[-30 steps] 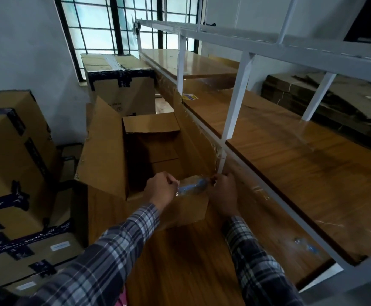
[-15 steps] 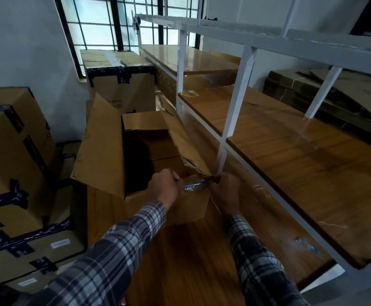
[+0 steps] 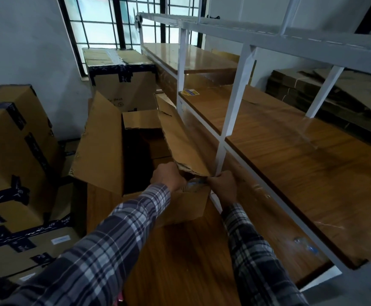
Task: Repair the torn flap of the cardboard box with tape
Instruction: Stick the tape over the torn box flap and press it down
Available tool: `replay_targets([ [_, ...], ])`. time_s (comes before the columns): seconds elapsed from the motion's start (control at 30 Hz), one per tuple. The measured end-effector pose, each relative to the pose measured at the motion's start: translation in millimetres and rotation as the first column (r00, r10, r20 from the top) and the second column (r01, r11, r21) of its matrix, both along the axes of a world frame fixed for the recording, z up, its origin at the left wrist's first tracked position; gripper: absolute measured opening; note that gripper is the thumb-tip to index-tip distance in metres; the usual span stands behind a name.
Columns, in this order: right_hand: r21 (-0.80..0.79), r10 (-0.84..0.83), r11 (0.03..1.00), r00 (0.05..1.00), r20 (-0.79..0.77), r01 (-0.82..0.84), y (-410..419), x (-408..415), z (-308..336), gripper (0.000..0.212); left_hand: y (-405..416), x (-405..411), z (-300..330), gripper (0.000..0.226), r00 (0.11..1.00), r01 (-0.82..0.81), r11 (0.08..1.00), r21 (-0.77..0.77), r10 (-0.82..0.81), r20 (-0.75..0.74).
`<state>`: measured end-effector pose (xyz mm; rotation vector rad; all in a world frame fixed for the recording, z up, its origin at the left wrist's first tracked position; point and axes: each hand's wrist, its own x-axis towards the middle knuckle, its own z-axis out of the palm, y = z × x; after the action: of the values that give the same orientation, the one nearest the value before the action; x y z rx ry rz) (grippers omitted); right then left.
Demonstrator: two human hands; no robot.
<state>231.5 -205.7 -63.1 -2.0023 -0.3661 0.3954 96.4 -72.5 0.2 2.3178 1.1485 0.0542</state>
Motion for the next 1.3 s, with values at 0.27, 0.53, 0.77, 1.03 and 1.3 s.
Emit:
replay_targets([
  [0.27,0.076,-0.002,0.996,0.828,-0.561,0.054,0.7,17.9,14.0,0.02,14.8,0.0,12.5,0.018,0.984,0.16,0.987,-0.027,-0.161,-0.075],
  [0.53,0.15,-0.004,0.981,0.788,-0.615,0.122,9.4,18.5,11.2,0.008,34.9,-14.7,-7.5,0.007,0.952,0.299,0.954,0.014,-0.3,0.058],
  [0.77,0.087,-0.01,0.995,0.938,-0.348,0.043,-9.8,6.0,19.2,0.023,26.3,-3.6,-20.2,0.031,0.911,0.337,0.941,-0.014,-0.323,0.258],
  [1.03,-0.121,0.302,0.951,0.785,0.541,-0.283,-28.9,-21.3,46.2,0.018,29.1,6.9,-24.0,0.013,0.899,0.414,0.908,-0.059,-0.398,0.181],
  [1.3,-0.628,0.725,0.671,0.527,0.444,-0.394,-11.1,0.5,54.4,0.039,22.0,-3.6,-31.0,0.016,0.793,0.544,0.807,0.231,-0.584,0.173],
])
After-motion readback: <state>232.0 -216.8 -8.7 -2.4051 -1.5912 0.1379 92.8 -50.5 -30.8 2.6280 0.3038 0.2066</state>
